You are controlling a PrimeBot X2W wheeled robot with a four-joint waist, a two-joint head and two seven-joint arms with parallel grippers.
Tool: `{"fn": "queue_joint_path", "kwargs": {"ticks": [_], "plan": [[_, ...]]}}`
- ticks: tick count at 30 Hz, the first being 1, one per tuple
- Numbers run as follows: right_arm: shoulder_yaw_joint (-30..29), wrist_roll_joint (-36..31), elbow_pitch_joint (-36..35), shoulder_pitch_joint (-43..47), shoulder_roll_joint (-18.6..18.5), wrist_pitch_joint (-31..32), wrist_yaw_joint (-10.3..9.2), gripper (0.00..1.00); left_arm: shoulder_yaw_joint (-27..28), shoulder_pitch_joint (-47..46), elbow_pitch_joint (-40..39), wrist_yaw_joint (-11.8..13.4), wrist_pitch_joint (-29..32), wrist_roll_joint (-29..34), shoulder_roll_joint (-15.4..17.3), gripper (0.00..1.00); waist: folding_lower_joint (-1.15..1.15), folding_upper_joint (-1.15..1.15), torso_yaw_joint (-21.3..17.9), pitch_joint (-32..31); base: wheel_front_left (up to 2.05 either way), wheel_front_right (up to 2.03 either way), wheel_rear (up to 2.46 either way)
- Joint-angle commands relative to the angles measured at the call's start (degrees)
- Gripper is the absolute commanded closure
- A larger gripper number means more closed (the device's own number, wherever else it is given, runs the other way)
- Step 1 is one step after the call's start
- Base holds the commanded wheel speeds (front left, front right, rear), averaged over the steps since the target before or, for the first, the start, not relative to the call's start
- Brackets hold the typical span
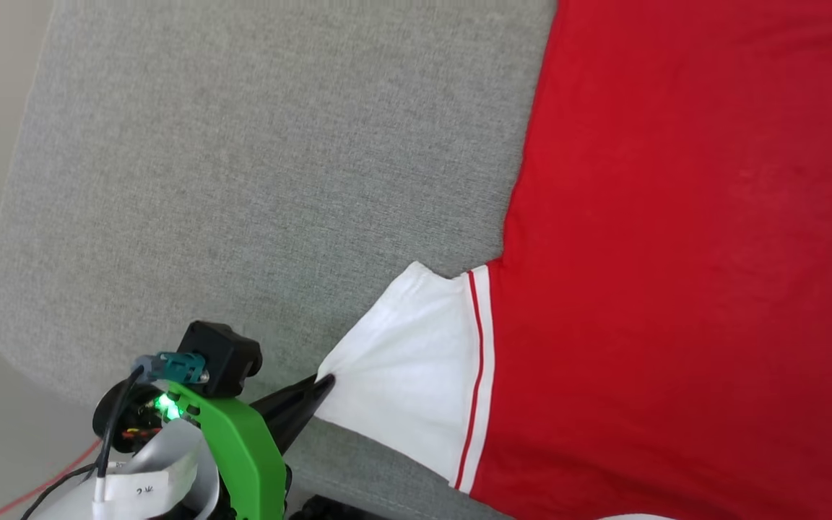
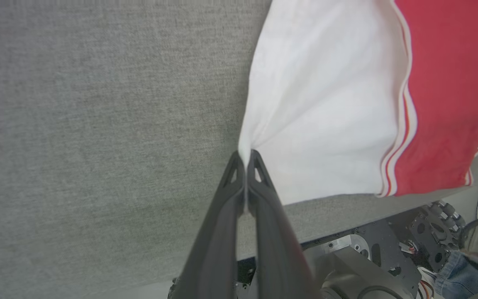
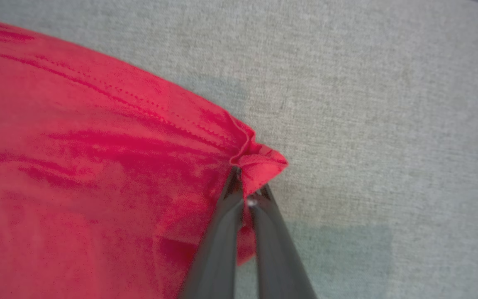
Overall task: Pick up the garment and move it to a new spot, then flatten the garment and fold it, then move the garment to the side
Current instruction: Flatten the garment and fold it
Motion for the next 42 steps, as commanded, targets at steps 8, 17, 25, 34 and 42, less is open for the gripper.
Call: {"fn": "queue_joint_path", "kwargs": {"ticks": [8, 17, 25, 34, 42], "plan": [[-1.1, 2.1, -0.2, 14.7, 3.1, 0.0, -0.04, 1.0, 0.2, 2.4, 2.6, 1.4, -0.5, -1.9, -0.7, 1.0, -0.01, 0.6, -6.9, -10.9, 0.0, 0.0, 0.0], [-3.0, 6.5, -6.3, 28.0, 5.2, -0.2, -0.04, 1.0, 0.9, 5.3, 4.2, 2.7, -2.2, -4.1, -1.7, 1.0, -0.01, 0.6, -11.4, -18.9, 0.0, 0.0, 0.0], [-5.2, 9.7, -15.8, 39.0, 6.5, 1.5, -0.04, 1.0, 1.6, 7.6, 5.0, 4.2, -4.3, -4.6, -2.3, 1.0, -0.01, 0.6, -14.2, -23.3, 0.0, 0.0, 0.0], [-8.7, 10.9, -21.9, 50.9, 9.5, 3.0, -0.04, 1.0, 2.1, 8.0, 6.0, 4.6, -7.2, -4.7, -4.4, 1.0, -0.01, 0.6, -15.3, -25.2, 0.0, 0.0, 0.0], [-9.3, 11.0, -21.5, 56.7, 12.0, 1.6, -0.04, 1.0, 2.4, 7.2, 6.4, 4.8, -9.9, -3.5, -6.2, 1.0, -0.01, 0.6, -15.3, -25.8, 0.0, 0.0, 0.0]]}}
